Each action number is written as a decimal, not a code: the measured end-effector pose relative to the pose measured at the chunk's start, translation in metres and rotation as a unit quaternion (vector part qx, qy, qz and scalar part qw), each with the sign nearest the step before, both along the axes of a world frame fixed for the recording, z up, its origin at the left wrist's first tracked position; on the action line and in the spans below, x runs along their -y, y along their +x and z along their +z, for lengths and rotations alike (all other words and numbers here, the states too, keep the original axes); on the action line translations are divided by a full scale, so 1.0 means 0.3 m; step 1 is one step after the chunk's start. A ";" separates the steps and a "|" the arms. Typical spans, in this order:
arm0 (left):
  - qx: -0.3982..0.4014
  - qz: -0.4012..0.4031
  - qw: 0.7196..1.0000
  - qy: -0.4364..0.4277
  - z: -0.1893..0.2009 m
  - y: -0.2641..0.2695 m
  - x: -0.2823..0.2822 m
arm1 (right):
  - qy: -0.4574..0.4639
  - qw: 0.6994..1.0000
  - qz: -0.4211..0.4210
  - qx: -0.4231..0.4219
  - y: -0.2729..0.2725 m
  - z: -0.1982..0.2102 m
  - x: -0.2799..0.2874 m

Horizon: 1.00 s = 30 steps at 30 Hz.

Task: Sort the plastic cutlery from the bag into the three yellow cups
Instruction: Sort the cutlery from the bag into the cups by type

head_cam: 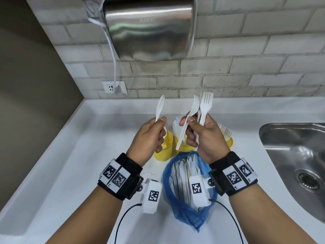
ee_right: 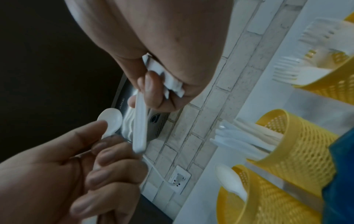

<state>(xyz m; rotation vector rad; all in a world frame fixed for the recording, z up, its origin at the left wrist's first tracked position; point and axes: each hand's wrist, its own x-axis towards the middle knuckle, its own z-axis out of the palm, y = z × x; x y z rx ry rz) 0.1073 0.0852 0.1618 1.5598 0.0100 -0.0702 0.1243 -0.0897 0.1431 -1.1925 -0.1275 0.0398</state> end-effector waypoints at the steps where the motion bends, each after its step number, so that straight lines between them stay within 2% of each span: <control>1: 0.002 -0.012 1.000 0.010 -0.007 0.001 0.005 | 0.014 1.000 0.009 -0.004 -0.001 0.001 -0.007; 4: 0.037 -0.029 0.996 0.079 -0.027 0.009 0.024 | 0.051 0.998 0.020 -0.034 -0.007 0.006 -0.029; 6: 0.074 -0.012 0.992 0.100 -0.030 0.015 0.039 | 0.066 0.996 0.024 -0.055 -0.015 0.007 -0.044; 9: 0.118 0.005 0.991 0.065 0.003 0.043 0.050 | 0.109 0.987 0.077 -0.091 -0.027 0.007 -0.058; 14: 0.132 -0.037 0.990 0.011 0.079 0.075 0.040 | 0.132 0.966 0.185 -0.119 -0.036 0.011 -0.048; 16: 0.140 -0.037 0.990 0.006 0.094 0.072 0.040 | 0.106 0.968 0.190 -0.122 -0.035 0.017 -0.044; 20: 0.142 0.003 0.990 0.027 0.093 0.070 0.041 | -0.016 0.982 0.124 -0.139 -0.037 0.012 -0.052; 23: 0.142 0.027 0.988 0.047 0.096 0.081 0.035 | -0.076 0.982 0.088 -0.147 -0.032 -0.001 -0.061; 27: 0.146 0.045 0.984 0.089 0.086 0.101 0.024 | -0.077 0.978 0.105 -0.165 -0.038 0.002 -0.071; 30: 0.174 0.070 0.970 0.157 0.075 0.108 0.032 | -0.064 0.976 0.132 -0.160 -0.041 0.005 -0.083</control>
